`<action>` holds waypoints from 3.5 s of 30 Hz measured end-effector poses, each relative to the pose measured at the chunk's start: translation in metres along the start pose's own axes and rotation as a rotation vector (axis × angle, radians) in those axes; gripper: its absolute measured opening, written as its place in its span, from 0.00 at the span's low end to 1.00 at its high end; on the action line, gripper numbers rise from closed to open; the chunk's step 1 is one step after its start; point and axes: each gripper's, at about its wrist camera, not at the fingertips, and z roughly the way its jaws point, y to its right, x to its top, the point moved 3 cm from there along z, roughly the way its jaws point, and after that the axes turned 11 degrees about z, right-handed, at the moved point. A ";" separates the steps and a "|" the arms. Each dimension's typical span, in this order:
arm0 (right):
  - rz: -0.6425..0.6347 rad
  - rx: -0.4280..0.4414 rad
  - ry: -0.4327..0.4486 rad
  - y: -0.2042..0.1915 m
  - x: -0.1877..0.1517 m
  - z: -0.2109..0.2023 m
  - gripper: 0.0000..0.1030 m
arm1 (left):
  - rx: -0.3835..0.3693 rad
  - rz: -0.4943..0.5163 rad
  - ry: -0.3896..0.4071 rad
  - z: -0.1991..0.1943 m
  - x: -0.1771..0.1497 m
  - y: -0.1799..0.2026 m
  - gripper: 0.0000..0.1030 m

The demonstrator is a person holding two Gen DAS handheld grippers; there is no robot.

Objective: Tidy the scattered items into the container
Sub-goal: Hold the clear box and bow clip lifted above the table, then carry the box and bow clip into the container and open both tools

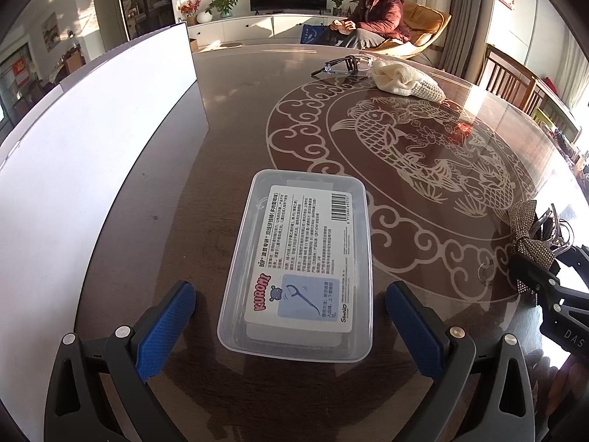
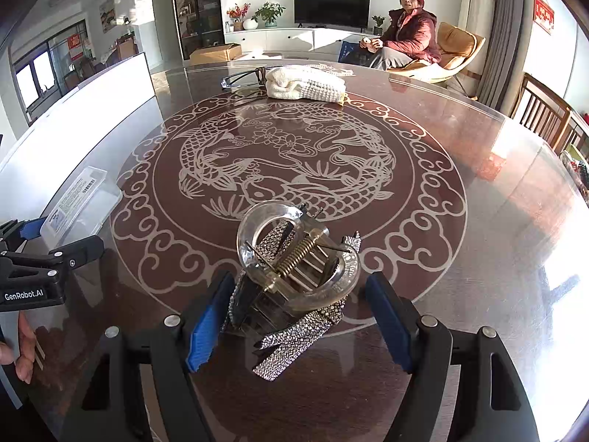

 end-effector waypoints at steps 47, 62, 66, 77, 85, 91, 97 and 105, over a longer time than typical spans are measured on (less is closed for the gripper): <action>0.000 0.000 0.000 0.001 0.000 -0.001 0.73 | -0.018 0.017 -0.044 -0.001 -0.002 0.001 1.00; 0.000 0.000 0.000 0.001 0.000 -0.001 0.73 | -0.023 0.023 -0.052 -0.001 -0.001 0.001 1.00; 0.001 0.001 0.000 0.000 0.000 0.000 0.73 | -0.023 0.021 -0.052 -0.001 -0.001 0.001 1.00; 0.004 0.056 0.001 0.000 0.000 -0.004 0.56 | -0.030 0.033 -0.021 -0.012 0.000 -0.005 0.59; 0.029 0.126 0.033 0.002 -0.017 -0.042 0.55 | -0.103 -0.010 0.035 -0.050 -0.017 0.000 0.59; 0.039 0.177 0.025 -0.007 -0.021 -0.053 0.55 | -0.124 -0.081 0.092 -0.085 -0.031 -0.011 0.59; -0.066 0.276 0.058 -0.073 0.007 -0.075 0.55 | -0.073 -0.211 0.195 -0.142 -0.035 -0.085 0.59; -0.294 0.552 0.130 -0.260 0.061 -0.122 0.55 | 0.154 -0.327 0.166 -0.172 -0.051 -0.245 0.59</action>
